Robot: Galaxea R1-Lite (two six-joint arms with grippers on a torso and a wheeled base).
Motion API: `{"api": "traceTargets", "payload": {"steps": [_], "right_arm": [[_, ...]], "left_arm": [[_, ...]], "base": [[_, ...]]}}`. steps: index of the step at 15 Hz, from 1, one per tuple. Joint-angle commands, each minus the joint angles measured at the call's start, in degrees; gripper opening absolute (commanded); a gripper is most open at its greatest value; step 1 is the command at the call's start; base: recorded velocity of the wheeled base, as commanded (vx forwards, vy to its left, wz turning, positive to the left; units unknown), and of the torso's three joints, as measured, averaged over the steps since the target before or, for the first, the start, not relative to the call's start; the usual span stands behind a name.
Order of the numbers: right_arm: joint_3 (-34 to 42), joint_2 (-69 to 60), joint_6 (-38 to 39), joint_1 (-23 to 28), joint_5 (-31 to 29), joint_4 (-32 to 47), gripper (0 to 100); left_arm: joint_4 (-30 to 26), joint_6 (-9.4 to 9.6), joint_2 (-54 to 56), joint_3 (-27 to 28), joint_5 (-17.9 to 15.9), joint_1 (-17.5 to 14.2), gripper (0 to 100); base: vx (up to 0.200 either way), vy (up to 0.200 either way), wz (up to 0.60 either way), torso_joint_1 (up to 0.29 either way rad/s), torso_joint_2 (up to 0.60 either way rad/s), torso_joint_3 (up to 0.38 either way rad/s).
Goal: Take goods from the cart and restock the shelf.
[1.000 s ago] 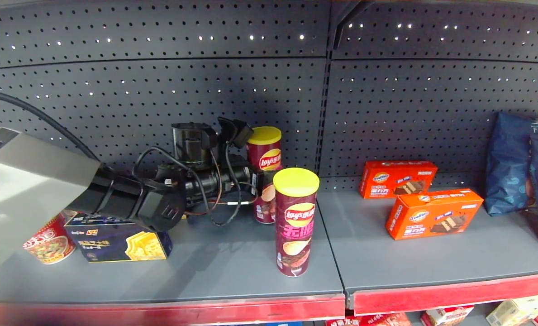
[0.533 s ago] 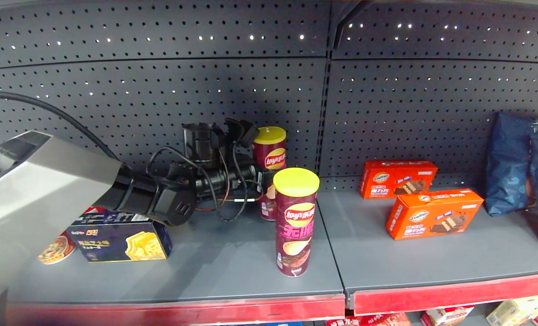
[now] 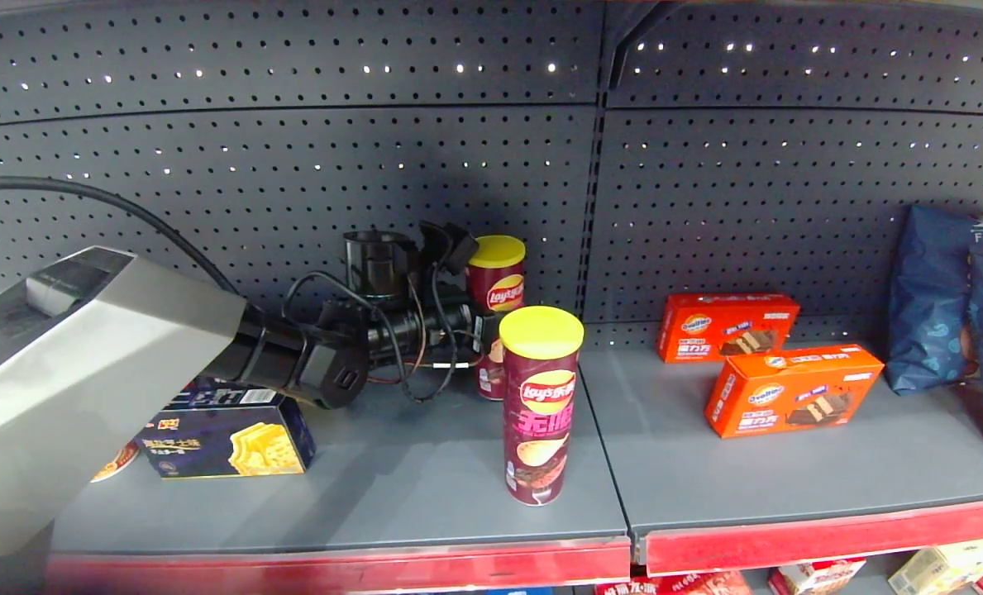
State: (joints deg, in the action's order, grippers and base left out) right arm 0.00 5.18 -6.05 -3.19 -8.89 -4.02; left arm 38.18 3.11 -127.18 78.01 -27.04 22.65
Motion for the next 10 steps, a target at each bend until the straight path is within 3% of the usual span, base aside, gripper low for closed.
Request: {"api": "traceTargets", "payload": {"steps": [1,8,10], "right_arm": [[0.0,0.1,0.0,-0.1,0.0,0.0,100],[0.0,0.1,-0.1,0.0,0.0,0.0,100],[0.0,0.1,-0.1,0.0,0.0,0.0,100]], "left_arm": [[0.1,0.32,-0.7,0.4,-0.4,-0.1,0],[0.1,0.41,-1.9,2.9,-0.6,0.1,0],[0.1,1.55,-2.4,2.8,-0.5,0.2,0]], "base": [[0.000,0.000,0.00,0.000,0.00,0.000],[0.000,0.000,0.00,0.000,0.00,0.000],[0.000,0.000,0.00,0.000,0.00,0.000]]}}
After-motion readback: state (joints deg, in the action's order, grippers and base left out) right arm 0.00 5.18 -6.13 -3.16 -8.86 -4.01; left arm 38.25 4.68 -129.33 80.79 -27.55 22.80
